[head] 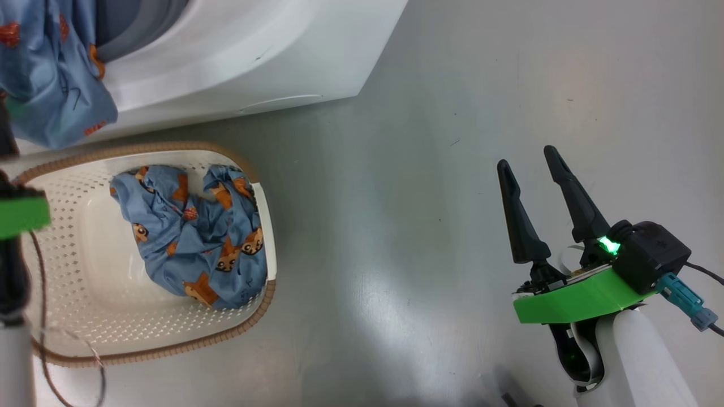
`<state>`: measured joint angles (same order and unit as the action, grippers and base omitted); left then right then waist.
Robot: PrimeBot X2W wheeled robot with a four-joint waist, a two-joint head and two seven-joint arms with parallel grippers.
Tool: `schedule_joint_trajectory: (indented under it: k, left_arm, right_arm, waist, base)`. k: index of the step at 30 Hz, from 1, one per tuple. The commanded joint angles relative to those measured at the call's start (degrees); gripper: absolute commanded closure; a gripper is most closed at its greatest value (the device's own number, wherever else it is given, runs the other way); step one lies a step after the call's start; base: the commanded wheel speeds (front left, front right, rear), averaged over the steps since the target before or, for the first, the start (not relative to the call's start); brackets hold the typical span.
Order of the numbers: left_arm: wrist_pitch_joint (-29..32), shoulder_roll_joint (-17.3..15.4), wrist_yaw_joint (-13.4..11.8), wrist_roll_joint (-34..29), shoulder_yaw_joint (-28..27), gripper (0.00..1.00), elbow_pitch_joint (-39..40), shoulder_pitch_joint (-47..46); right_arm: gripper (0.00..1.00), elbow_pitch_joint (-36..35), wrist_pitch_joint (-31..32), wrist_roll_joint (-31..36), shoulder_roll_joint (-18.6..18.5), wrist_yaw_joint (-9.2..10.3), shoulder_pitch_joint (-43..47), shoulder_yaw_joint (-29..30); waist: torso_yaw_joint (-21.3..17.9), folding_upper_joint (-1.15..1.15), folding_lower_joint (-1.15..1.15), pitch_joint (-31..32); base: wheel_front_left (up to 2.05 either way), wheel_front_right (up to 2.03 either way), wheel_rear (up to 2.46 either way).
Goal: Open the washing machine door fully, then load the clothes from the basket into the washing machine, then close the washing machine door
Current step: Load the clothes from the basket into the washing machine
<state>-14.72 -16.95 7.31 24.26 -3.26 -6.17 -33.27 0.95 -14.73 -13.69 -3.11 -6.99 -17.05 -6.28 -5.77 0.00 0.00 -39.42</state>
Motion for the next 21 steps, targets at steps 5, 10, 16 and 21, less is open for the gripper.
schedule_joint_trajectory:
  k: [5,10,16,21]
  left_arm:
    - [-0.3,-0.3,0.2,-1.7,-3.7,0.0,2.2,6.3]
    - [-0.3,1.1,0.2,-2.4,-4.8,0.0,2.0,11.3]
    - [-0.3,2.7,0.2,-2.9,-6.3,0.0,2.0,16.0]
    - [-0.3,3.5,0.2,-3.4,-6.6,0.0,1.9,18.3]
  right_arm:
    - [0.0,-0.9,-0.3,0.1,0.2,-0.5,0.9,-1.3]
    - [0.0,-0.8,-0.3,0.2,0.2,-0.5,0.9,-1.3]
    - [0.0,-0.6,-0.3,0.5,0.2,-0.5,0.8,-1.3]
    - [0.0,-0.4,-0.3,0.6,0.2,-0.5,0.7,-1.5]
  waist:
    - [-0.1,0.0,0.0,0.0]
    - [0.1,0.0,0.0,0.0]
    - [0.3,0.0,0.0,0.1]
    - [0.5,0.0,0.0,0.2]
  base:
    - [0.0,0.0,0.0]
    - [0.0,0.0,0.0]
    - [0.0,0.0,0.0]
    - [0.0,0.0,0.0]
